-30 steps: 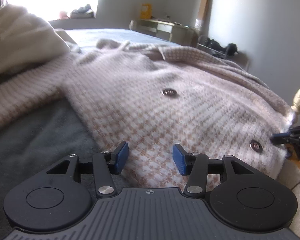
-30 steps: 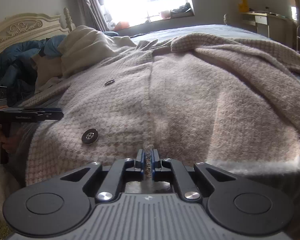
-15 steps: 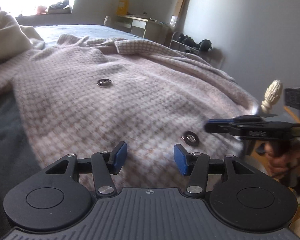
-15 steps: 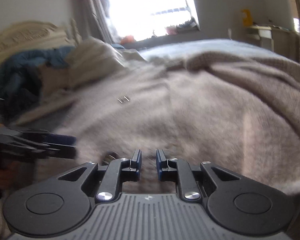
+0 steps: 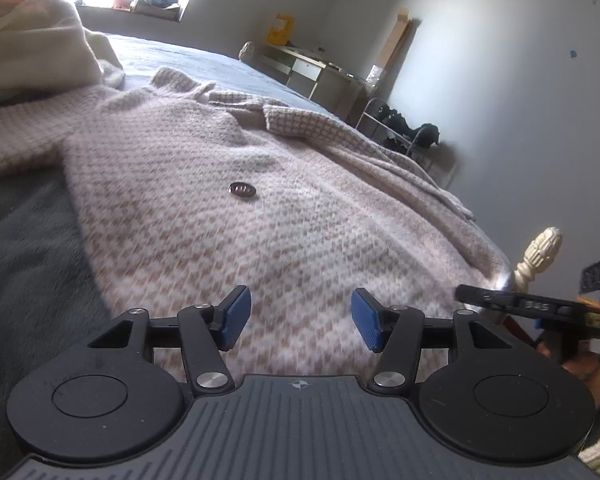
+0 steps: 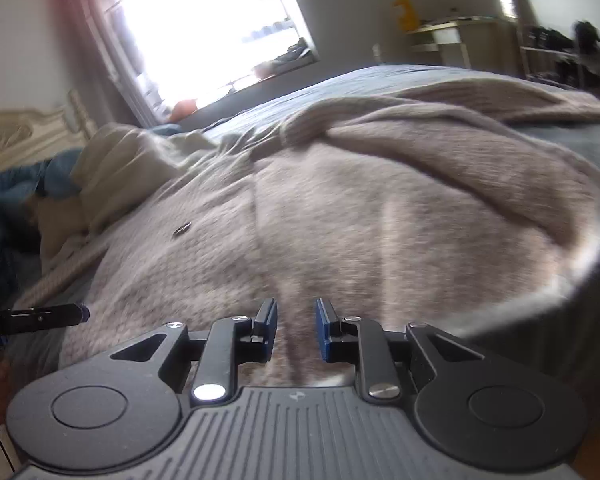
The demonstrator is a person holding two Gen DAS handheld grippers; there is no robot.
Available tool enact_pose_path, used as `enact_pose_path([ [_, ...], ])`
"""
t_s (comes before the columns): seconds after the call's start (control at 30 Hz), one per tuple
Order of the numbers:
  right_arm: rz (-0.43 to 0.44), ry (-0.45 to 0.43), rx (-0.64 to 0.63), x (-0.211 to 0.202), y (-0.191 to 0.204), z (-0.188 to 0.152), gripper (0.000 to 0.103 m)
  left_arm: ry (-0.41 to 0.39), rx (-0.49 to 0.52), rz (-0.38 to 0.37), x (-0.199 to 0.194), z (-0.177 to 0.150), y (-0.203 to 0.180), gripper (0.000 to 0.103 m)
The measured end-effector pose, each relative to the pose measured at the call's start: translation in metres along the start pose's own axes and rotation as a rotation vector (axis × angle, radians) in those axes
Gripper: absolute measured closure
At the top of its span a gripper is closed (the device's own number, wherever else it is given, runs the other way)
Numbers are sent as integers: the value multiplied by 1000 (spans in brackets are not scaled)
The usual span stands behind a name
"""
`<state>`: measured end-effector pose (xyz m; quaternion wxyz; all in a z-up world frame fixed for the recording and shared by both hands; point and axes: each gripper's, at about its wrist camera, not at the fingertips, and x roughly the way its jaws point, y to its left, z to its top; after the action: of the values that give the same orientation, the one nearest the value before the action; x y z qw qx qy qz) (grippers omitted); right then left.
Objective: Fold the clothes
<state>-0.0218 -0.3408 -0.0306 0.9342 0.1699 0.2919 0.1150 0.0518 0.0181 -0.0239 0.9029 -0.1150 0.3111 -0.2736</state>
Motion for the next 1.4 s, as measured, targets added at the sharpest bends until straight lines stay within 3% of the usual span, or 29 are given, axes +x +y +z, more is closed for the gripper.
enact_pose_path([
  [0.07,-50,-55,59,-16,-18,6,70,8,14,11,13,8,-5,47],
  [0.13,-110,-113,123,-33,-37,12,66,16,18,9,24,14,-8,46],
  [0.3,-261,-225,298,-61,-93,23,61,22,9,-14,49,26,-18,46],
  [0.37,-338,-248,327,-62,-112,24,60,29,14,-24,59,30,-22,46],
  [0.47,-363,-265,319,-58,-126,24,60,47,28,-34,74,33,-29,46],
  [0.57,-383,-280,197,-49,-118,27,60,72,56,-41,88,34,-39,46],
  [0.73,-525,-289,-138,-25,-92,34,60,94,136,-51,103,33,-61,46],
  [0.9,-563,-223,-425,14,-77,44,63,105,216,-55,118,31,-83,46],
  [1.1,-507,-99,-485,50,-69,45,65,117,224,-49,130,28,-92,46],
  [1.23,-596,-108,-683,62,-46,27,65,128,238,-40,133,25,-92,46],
  [1.33,-624,-123,-617,65,-57,39,65,130,246,-37,134,24,-94,45],
  [1.4,-596,-129,-515,63,-71,53,65,131,251,-35,134,22,-94,45],
])
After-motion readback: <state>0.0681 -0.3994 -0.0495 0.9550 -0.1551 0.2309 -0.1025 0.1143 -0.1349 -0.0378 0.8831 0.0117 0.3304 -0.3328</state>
